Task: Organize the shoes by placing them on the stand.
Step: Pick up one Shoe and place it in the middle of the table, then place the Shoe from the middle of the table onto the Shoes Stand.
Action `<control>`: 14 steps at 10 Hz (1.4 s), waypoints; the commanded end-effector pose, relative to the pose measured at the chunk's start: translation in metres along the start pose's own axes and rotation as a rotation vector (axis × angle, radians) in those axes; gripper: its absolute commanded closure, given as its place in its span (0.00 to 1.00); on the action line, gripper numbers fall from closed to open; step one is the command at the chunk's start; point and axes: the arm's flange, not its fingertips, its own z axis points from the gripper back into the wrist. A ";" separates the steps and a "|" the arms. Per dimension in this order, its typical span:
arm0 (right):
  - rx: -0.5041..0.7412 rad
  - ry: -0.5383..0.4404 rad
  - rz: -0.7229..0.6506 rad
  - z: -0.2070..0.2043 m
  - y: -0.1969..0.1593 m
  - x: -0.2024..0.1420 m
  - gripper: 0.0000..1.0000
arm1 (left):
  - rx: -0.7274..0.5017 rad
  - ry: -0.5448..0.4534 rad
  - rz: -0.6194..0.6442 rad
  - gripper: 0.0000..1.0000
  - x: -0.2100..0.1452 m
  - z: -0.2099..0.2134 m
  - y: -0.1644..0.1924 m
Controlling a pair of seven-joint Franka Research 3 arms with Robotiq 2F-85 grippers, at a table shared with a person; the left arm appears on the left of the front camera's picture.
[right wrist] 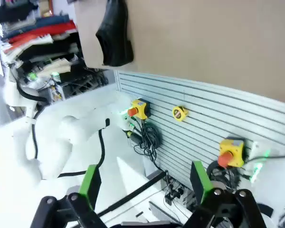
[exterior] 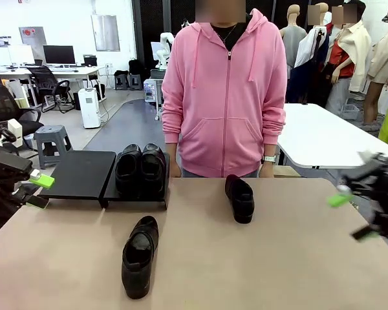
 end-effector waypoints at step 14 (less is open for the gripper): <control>0.037 -0.032 0.016 0.022 -0.041 -0.003 0.00 | -0.013 -0.004 -0.020 0.00 -0.001 0.000 0.001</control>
